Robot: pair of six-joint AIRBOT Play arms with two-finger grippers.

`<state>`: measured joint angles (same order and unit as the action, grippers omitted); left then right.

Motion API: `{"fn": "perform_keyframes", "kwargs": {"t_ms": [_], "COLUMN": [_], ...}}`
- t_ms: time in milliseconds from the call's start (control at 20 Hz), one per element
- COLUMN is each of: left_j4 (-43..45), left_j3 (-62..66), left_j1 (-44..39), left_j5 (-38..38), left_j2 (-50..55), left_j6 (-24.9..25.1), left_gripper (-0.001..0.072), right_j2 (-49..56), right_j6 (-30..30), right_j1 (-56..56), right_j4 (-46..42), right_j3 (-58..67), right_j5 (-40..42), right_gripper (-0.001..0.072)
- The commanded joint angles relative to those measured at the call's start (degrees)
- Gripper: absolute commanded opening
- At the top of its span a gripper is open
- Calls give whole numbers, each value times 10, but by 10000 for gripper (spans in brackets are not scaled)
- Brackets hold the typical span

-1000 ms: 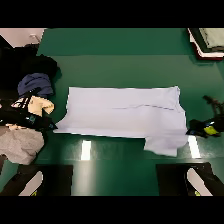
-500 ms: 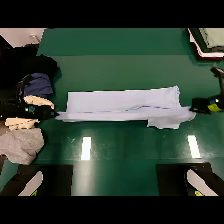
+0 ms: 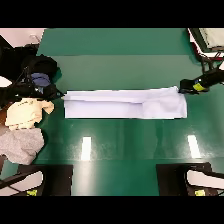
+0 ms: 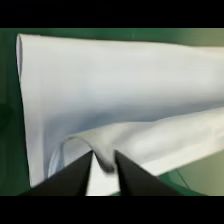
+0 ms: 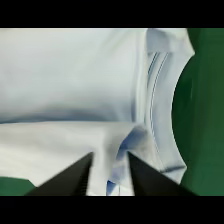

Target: Fold the shirts.

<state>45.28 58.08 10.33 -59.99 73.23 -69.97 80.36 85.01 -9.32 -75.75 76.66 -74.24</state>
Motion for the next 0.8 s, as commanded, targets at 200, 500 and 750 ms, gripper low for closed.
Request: {"fn": "perform_keyframes", "kwargs": {"t_ms": [200,500,750], "left_j4": [-28,-18,-15], "left_j3": [90,89,89], "left_j1": [0,-59,-160], "left_j5": [-16,-71,-48], "left_j2": [81,82,82], "left_j6": [-27,14,14], "left_gripper": [407,20,20], "right_j2": [89,89,124], "right_j6": [-32,-127,-203], "right_j1": [-52,-151,-187], "right_j4": [143,148,177], "right_j3": [80,23,-33], "right_j5": [-3,-76,-99], "right_gripper": [530,712,710]}}
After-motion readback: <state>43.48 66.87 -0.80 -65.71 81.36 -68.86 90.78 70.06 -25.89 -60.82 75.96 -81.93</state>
